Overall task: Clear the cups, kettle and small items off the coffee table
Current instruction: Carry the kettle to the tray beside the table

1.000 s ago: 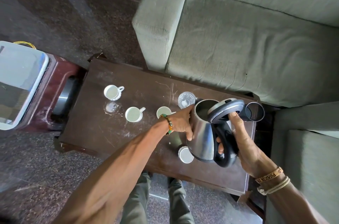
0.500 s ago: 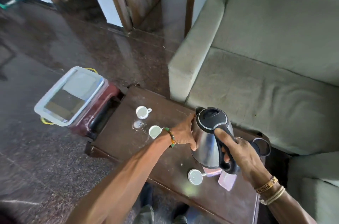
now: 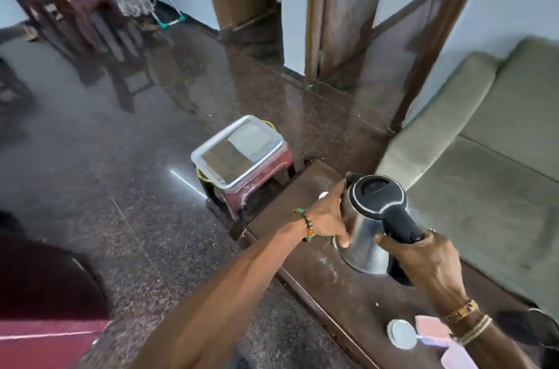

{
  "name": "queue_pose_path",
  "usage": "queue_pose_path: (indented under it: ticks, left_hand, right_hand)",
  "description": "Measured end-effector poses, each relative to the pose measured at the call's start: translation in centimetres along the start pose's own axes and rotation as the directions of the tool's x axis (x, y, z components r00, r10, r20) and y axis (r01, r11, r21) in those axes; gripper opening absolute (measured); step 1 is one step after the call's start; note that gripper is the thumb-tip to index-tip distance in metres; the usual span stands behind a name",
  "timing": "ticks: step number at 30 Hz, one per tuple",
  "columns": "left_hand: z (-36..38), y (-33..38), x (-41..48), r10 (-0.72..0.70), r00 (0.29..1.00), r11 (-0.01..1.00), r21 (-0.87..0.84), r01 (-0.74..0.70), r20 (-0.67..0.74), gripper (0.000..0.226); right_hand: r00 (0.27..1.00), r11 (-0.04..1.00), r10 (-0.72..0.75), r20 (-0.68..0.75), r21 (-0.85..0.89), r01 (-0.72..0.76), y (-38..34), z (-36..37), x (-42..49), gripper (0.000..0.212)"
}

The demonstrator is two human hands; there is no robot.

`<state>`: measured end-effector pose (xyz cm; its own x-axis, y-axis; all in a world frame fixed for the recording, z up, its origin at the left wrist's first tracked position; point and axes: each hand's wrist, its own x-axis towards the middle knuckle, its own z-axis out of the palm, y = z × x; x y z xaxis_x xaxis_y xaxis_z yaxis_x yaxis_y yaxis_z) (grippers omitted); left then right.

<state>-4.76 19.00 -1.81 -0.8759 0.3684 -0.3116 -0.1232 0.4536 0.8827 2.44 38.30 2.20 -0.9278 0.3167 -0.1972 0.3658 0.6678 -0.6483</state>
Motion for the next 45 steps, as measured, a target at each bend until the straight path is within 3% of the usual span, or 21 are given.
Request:
queue_pose_path:
  ticks: [4, 8, 11, 16, 24, 31, 35, 45]
  left_hand:
    - [-6.0, -2.9, -4.1, -0.002, 0.999, 1.000, 0.015, 0.003, -0.051, 0.120]
    - [-12.2, -5.1, -8.0, -0.018, 0.997, 0.996, 0.085, 0.024, -0.073, 0.127]
    - [-16.9, -6.4, -10.1, -0.003, 0.988, 0.983, 0.179, 0.030, -0.151, 0.118]
    - [-22.8, -9.0, -10.7, -0.101, 0.972, 0.988, 0.094, 0.123, -0.213, 0.099]
    - [-30.5, -13.4, -5.9, -0.168, 0.932, 0.979, 0.053, 0.195, -0.320, 0.125]
    - [-36.3, -17.5, -1.5, -0.212, 0.891, 0.977, -0.055, 0.208, -0.402, 0.126]
    - [-39.3, -20.4, 0.5, -0.262, 0.875, 0.960, -0.020, 0.278, -0.406, 0.138]
    - [-47.2, -29.6, 7.5, -0.300, 0.890, 0.949, -0.010, 0.316, -0.343, 0.130]
  right_hand:
    - [0.999, 0.997, -0.027, 0.047, 0.069, 0.023, -4.6, 4.1, -3.2, 0.057]
    - [0.993, 0.988, -0.011, 0.116, 0.154, -0.007, -9.2, 8.3, -5.9, 0.047]
    - [0.992, 0.990, -0.045, 0.118, 0.137, 0.029, -12.9, 11.4, -6.5, 0.037]
    - [0.979, 0.987, -0.113, 0.170, 0.130, 0.091, -18.1, 16.0, -5.1, 0.024]
    - [0.949, 0.975, -0.196, 0.248, 0.154, 0.161, -24.0, 23.6, 2.6, 0.018]
    - [0.930, 0.965, -0.252, 0.266, 0.134, 0.223, -27.9, 30.7, 9.5, 0.020]
    - [0.919, 0.966, -0.249, 0.306, 0.141, 0.215, -29.8, 34.8, 11.8, 0.023]
    - [0.940, 0.984, -0.152, 0.305, 0.138, 0.115, -32.6, 46.3, 17.5, 0.025]
